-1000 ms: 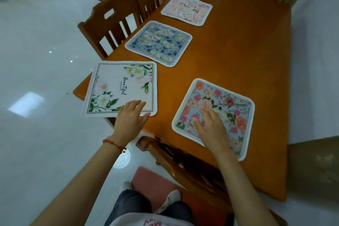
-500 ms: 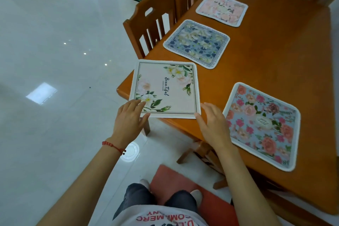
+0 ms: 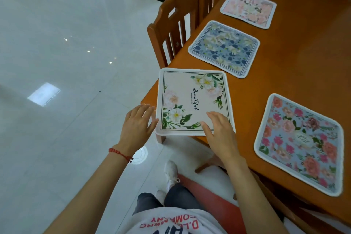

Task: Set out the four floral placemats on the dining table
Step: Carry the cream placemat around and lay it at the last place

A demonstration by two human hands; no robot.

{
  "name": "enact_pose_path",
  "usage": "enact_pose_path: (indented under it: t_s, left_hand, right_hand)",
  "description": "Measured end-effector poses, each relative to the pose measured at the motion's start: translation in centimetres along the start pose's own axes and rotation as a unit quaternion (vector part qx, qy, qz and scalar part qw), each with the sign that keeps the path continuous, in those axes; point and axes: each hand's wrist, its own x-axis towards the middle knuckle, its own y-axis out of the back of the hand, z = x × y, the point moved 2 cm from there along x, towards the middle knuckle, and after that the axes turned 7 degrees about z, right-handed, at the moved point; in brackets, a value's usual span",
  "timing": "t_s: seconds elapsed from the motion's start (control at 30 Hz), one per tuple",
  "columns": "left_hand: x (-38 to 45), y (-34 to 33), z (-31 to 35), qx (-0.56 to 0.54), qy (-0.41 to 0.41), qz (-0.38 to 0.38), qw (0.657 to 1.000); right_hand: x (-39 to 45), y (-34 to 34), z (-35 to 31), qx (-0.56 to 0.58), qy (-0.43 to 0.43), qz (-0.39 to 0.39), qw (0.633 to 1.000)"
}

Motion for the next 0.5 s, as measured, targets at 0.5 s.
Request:
enact_pose_path:
  t_s: [0.5]
  left_hand:
    - [13.9, -2.5, -1.4, 0.018, -0.090, -0.058, 0.994]
  right_hand:
    - [9.5, -2.7, 0.7, 0.032, -0.073, 0.027, 0.996]
